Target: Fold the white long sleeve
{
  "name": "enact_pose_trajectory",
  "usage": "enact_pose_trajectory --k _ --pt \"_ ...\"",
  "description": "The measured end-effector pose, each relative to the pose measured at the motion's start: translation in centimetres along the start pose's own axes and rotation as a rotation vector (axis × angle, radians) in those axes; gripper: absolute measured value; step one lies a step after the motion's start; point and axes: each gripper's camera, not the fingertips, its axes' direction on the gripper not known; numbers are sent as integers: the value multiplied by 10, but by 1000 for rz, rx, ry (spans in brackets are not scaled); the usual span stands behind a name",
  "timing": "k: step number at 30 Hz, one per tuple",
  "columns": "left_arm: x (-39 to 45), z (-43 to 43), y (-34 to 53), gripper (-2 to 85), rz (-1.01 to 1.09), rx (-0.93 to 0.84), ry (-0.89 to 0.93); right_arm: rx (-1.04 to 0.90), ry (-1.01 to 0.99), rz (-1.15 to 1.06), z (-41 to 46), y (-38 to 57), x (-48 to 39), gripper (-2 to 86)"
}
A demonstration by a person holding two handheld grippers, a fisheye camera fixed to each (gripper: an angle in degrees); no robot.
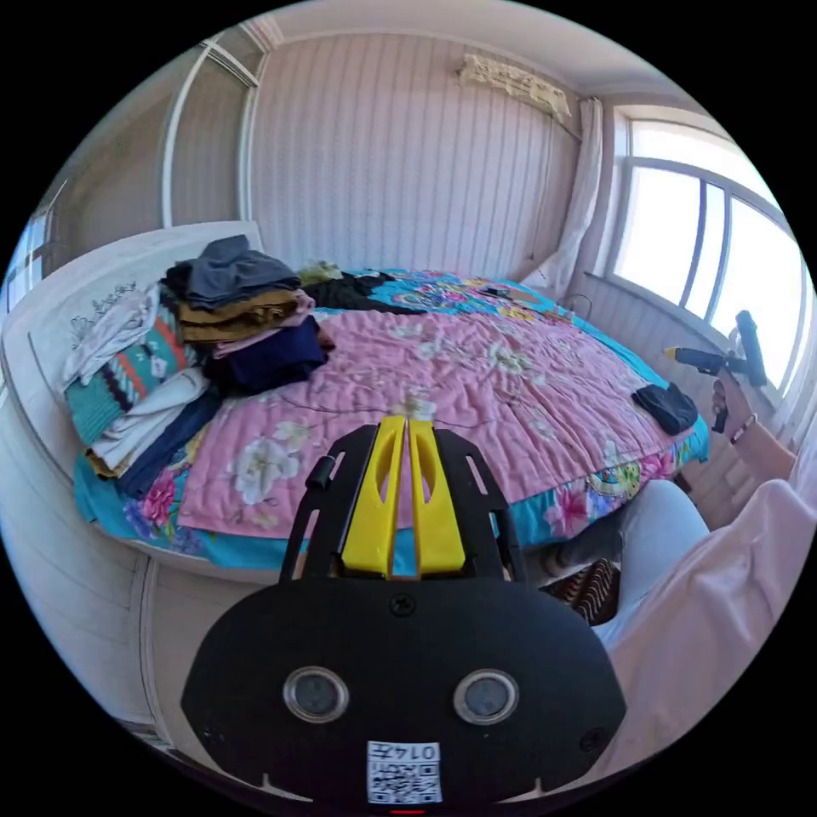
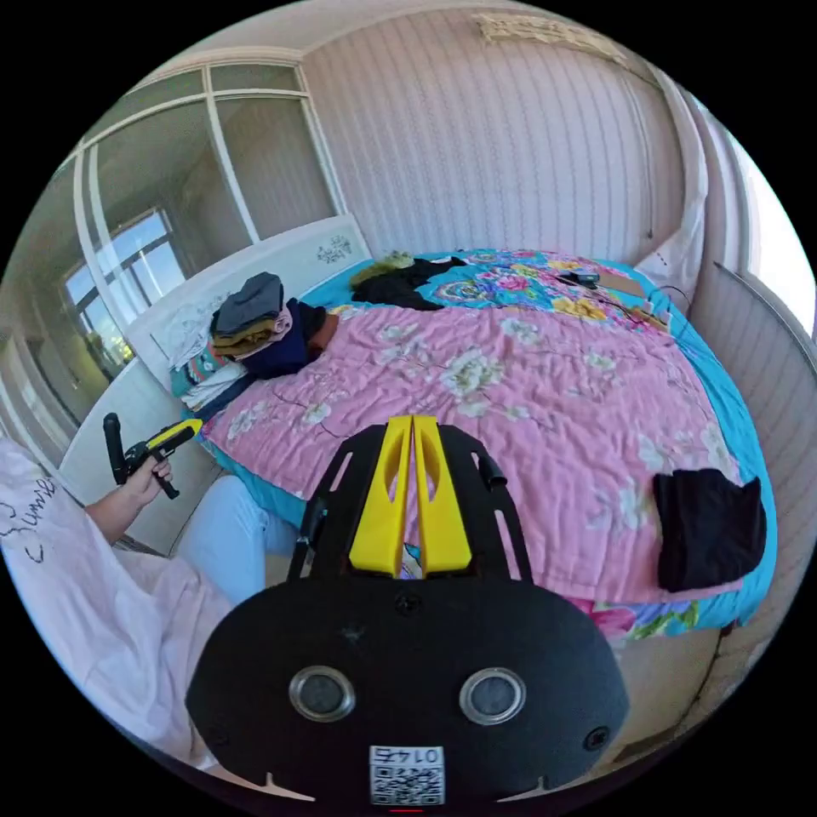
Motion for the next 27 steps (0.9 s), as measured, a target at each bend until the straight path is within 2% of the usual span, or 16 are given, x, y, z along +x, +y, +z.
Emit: enact_pose_trajectory --k 4,6,12,20,23,27 --pt "-70 -52 7 2 -56 39 -164 -32 -199 -259 87 -41 -119 6" --pt "-119 -84 7 17 -125 57 -231 -115 -315 -452 147 -57 -200 17" --pt "-243 -157 -1 123 -389 174 -380 -347 -403 -825 281 -80 -371 71" --pt "-355 -189 -60 127 -368 213 -432 -404 -414 -901 422 -124 -498 110" --pt "-391 -183 -94 135 -327 163 -434 -412 -365 -920 476 -136 -537 131" --pt "-429 -162 -132 132 -279 45 -439 -443 -383 -822 544 -159 -577 155"
